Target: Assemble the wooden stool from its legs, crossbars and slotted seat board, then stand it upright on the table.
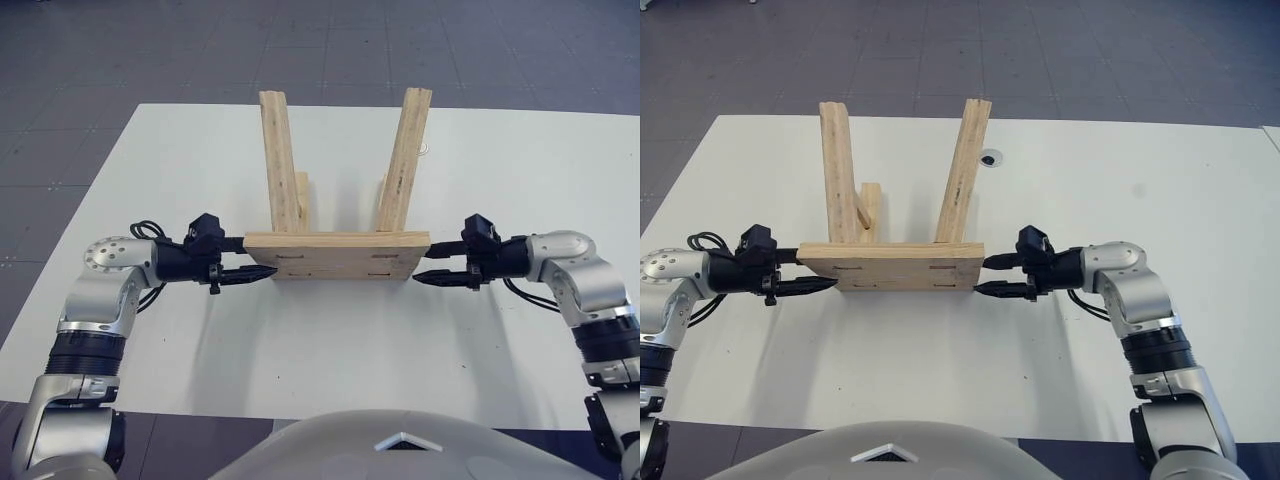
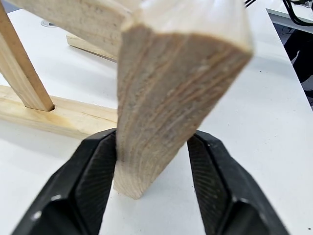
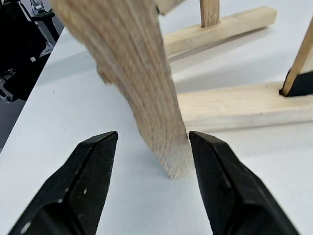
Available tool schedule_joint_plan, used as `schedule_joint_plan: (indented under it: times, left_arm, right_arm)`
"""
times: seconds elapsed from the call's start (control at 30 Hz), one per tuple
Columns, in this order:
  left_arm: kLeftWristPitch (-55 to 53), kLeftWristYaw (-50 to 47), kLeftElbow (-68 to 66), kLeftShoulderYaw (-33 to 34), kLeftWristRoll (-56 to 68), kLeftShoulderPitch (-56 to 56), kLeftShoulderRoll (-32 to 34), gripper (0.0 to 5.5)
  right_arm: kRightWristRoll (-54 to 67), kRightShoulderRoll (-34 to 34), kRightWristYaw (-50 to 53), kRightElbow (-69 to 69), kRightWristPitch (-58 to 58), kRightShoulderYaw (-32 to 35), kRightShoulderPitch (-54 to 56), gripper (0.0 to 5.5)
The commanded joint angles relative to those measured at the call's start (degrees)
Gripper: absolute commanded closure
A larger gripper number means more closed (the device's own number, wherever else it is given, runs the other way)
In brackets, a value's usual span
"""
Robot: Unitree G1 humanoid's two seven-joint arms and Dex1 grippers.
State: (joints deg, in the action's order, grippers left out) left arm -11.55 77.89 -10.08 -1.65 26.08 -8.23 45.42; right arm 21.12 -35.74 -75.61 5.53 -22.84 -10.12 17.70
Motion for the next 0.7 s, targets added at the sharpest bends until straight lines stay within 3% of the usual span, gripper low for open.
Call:
schedule_joint_plan:
  times: [0.03,0.1,0.3,0.5,0.6,0.7]
  left_arm:
    - [0.76,1.00,-0.34,0.25,-0.83,-0.52,-0.13,3.78]
    - [1.17,1.26,-1.40,0.27,-1.21,-1.28,0.00,3.83]
    - [2.06,2.50,-3.83,0.47,-1.93,-2.85,0.24,3.85]
    - [-0.20,5.69,-1.59,0.34,0.02,-2.41,0.93,3.85]
    - [-6.55,6.63,5.16,2.93,5.21,-1.38,2.48,3.86]
    - [-24.73,0.98,18.89,11.18,21.99,-0.14,4.45,3.89]
  right_arm:
    - [-0.47,1.04,1.01,0.84,0.35,-0.10,2.34,2.79]
    - [-0.76,0.97,0.68,1.04,0.66,-0.48,2.31,2.79]
    - [-1.58,0.63,-0.51,1.00,2.01,-1.37,0.85,3.94]
    - [-0.69,-0.89,-2.02,-1.29,2.57,-0.85,-0.08,4.02]
    - [6.34,-5.48,-4.99,-10.60,-5.07,2.43,-1.21,4.09]
    - [25.43,-13.23,-6.69,-23.05,-25.33,10.10,-1.01,4.13]
